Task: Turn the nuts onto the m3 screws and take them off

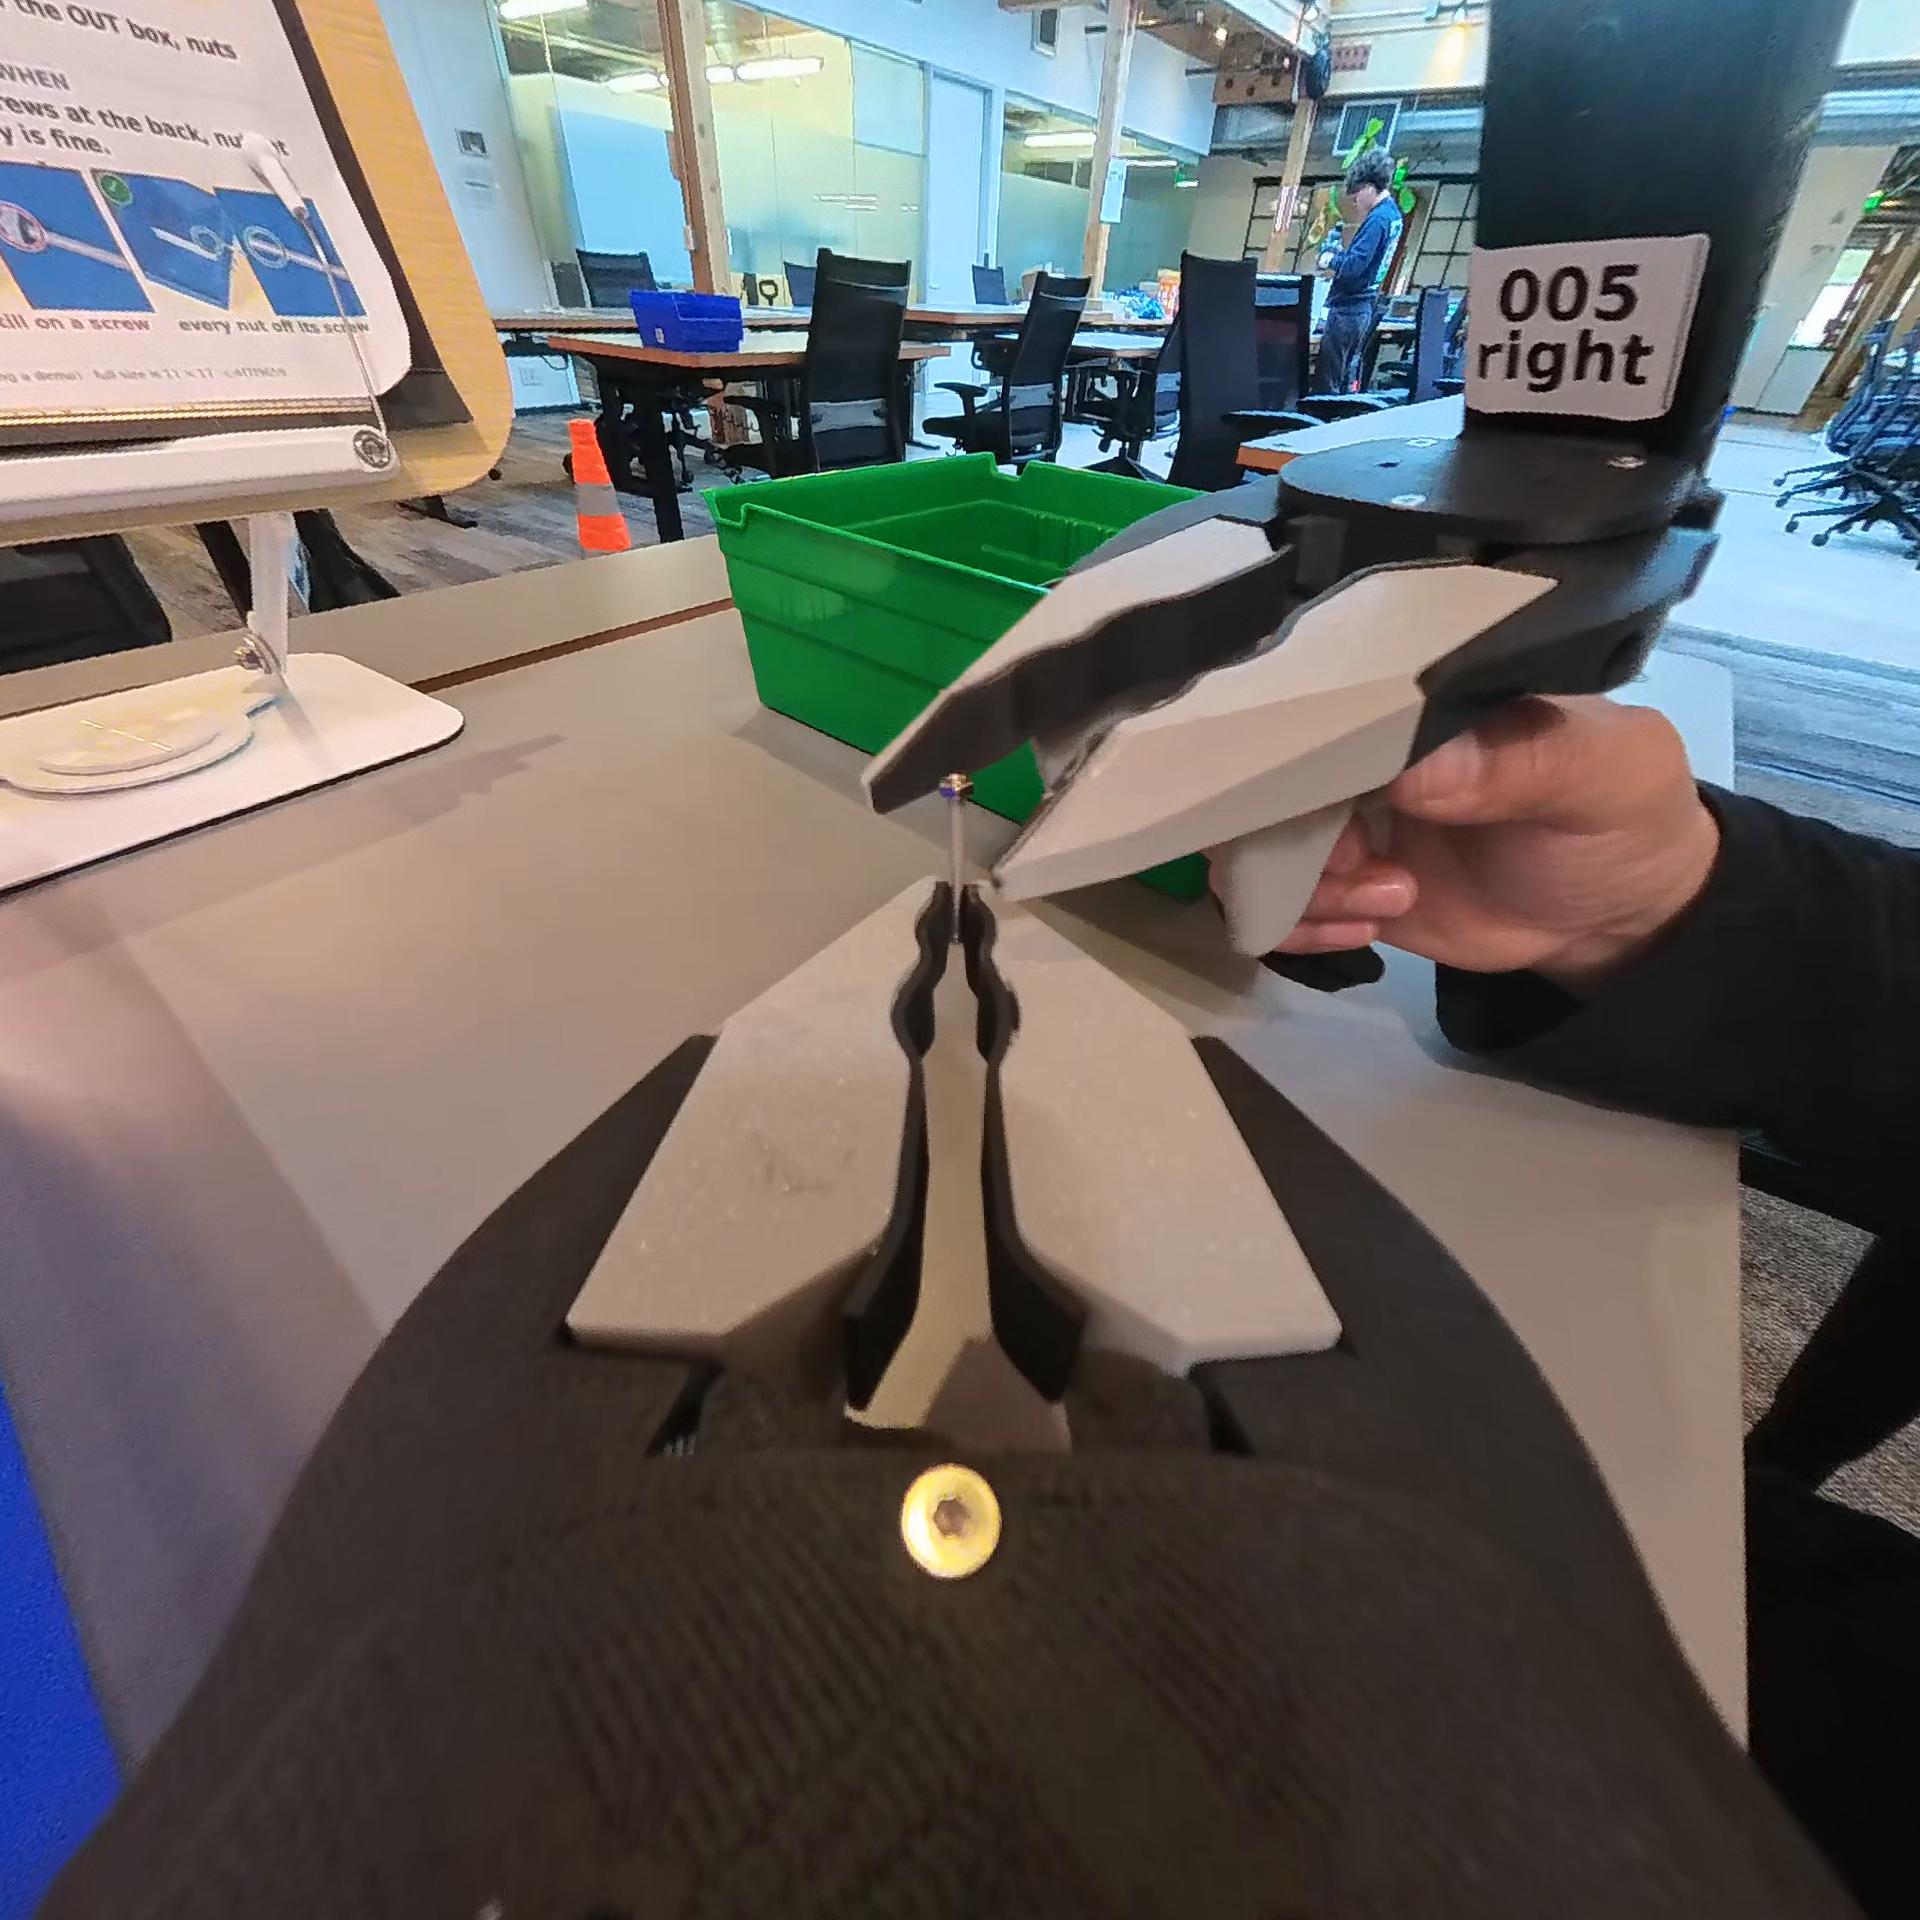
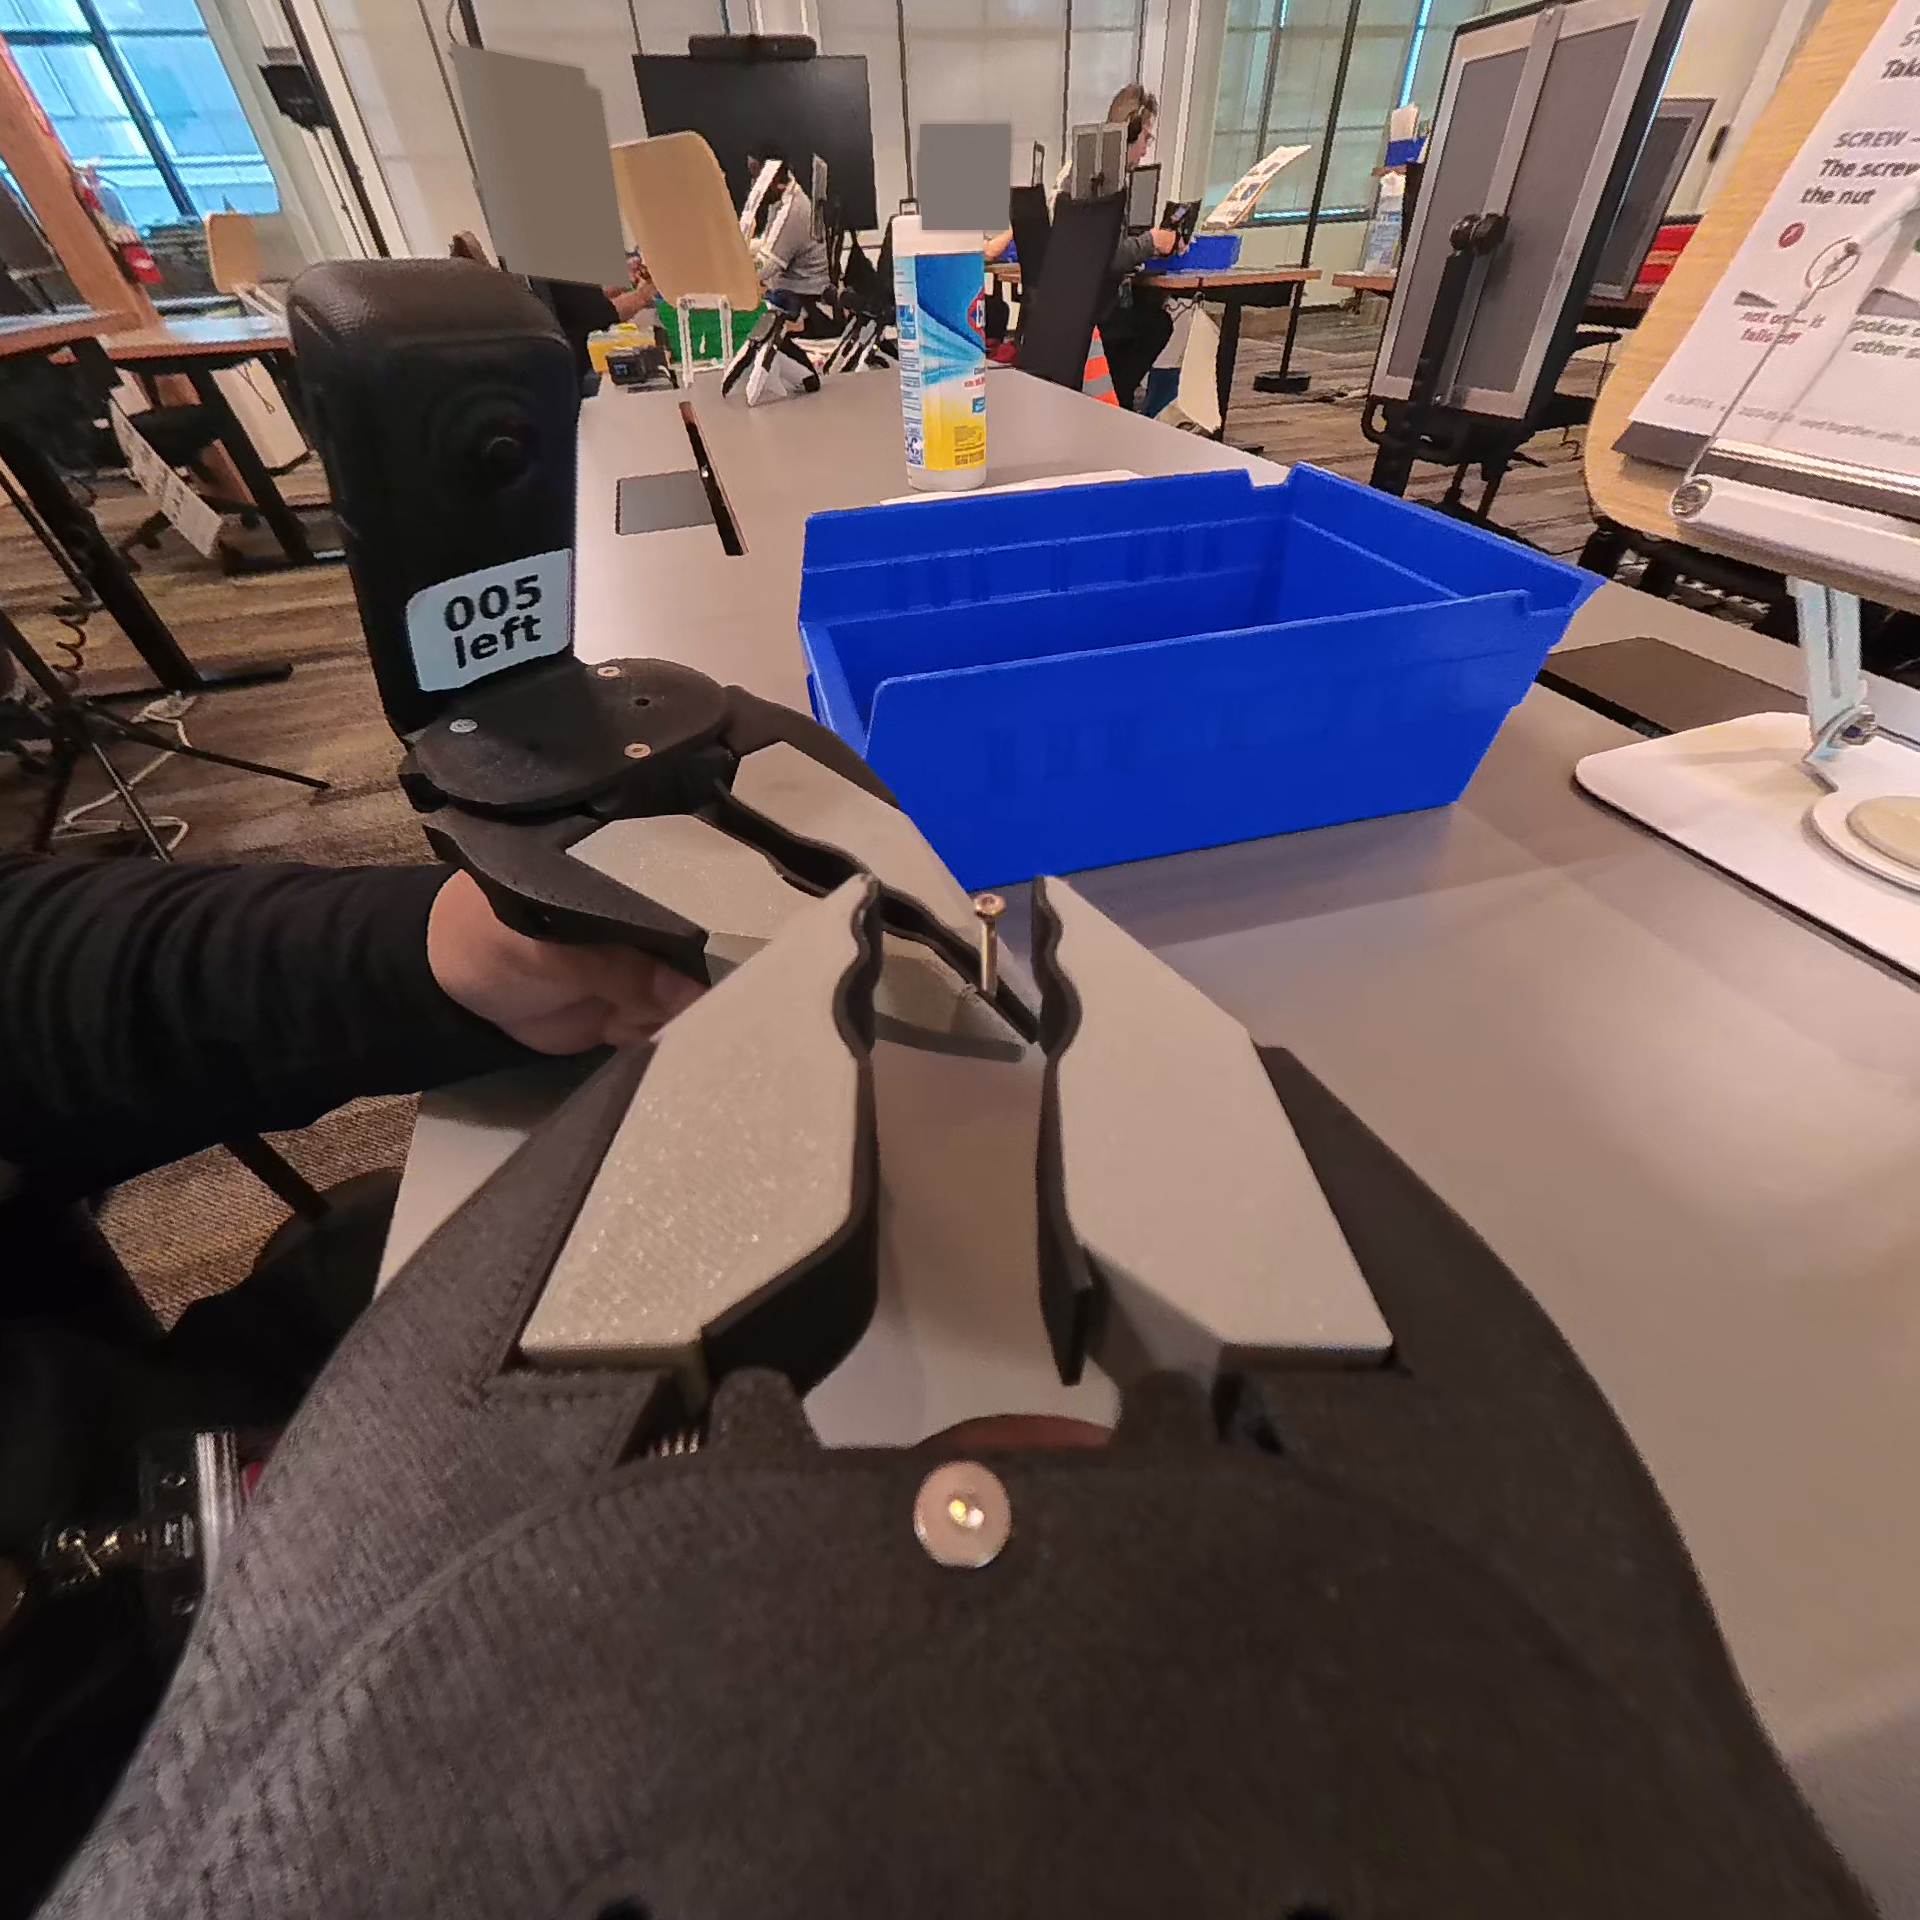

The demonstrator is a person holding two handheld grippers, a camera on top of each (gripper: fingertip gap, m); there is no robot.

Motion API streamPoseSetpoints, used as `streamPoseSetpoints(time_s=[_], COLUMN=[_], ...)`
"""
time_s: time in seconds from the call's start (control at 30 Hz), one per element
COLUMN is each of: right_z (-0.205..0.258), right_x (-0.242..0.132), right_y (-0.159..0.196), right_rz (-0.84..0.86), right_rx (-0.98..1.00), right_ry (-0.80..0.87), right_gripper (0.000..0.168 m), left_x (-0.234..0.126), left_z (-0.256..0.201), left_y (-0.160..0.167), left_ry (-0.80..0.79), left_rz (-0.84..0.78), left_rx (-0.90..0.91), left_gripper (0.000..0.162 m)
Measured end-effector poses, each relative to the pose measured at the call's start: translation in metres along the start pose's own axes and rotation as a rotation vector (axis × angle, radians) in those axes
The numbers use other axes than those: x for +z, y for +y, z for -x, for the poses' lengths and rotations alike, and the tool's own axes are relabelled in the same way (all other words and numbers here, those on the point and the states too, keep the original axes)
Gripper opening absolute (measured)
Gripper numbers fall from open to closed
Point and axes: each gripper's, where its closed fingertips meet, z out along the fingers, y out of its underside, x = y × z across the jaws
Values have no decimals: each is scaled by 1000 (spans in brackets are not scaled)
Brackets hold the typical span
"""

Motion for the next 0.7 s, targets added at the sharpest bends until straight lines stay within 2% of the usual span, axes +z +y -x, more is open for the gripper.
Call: streamPoseSetpoints(time_s=[0.5,0.7], right_z=[-2,-3], right_x=[-3,1], right_y=[-2,0], right_rz=[-8,-1], right_rx=[13,11], right_ry=[3,15], right_gripper=[19,4], left_x=[0,1], left_z=[3,-2], left_y=[1,1], left_ry=[-12,5], left_rz=[5,8], left_rx=[0,10], left_gripper=[0,0])
